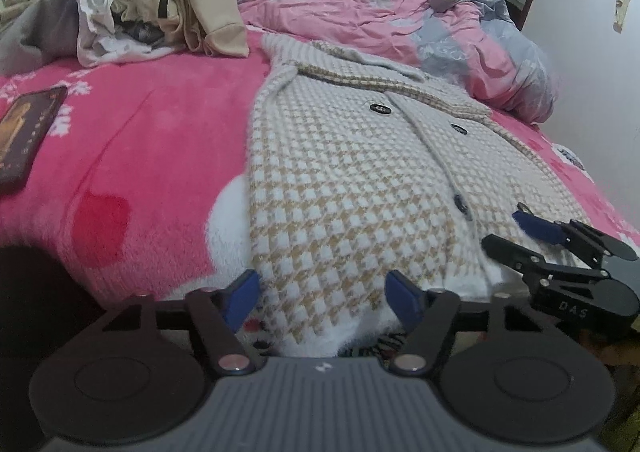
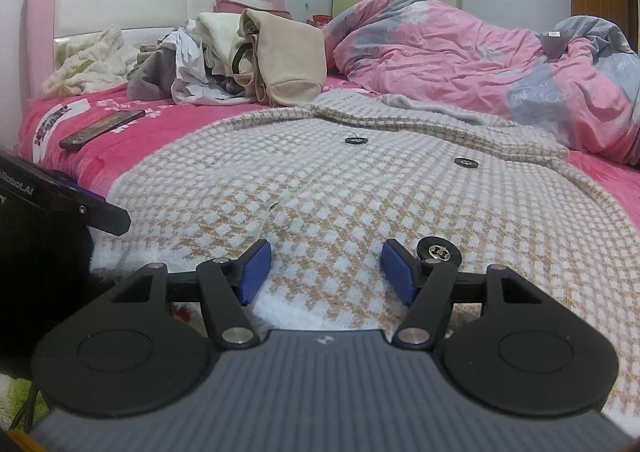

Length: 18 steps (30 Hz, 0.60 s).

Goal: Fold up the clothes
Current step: 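Lower both open grippers onto the hem edge of the cardigan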

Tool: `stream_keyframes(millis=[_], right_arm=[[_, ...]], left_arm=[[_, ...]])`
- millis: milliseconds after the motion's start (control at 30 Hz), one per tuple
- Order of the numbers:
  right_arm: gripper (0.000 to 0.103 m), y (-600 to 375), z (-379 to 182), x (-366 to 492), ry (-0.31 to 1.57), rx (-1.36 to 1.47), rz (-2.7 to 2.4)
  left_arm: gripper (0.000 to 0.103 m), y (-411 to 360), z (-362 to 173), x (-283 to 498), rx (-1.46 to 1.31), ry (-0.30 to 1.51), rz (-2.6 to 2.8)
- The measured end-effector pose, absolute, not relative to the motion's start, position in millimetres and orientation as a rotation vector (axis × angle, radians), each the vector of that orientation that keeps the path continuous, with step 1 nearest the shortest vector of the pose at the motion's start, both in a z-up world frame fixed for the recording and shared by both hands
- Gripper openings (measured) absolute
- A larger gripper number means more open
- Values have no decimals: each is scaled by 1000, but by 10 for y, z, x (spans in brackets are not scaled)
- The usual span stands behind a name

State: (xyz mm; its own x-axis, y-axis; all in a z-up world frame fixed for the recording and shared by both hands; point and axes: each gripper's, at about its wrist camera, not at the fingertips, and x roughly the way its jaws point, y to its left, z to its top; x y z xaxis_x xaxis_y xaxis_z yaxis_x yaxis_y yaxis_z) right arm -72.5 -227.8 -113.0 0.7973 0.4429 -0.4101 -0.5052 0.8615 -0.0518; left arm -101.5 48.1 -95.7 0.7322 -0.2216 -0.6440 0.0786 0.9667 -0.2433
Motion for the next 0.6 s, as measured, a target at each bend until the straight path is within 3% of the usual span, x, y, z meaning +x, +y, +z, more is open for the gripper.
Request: stream_keyframes(millis=[200,600], right_arm=[[62,-2271,-1121,-715,404,-167,510],[64,-2261,-1108,-711,414,-176,508]], left_arm=[[54,601,-992,-959,-268,739,-154],[53,733,-1043,-905,-370,745,-185]])
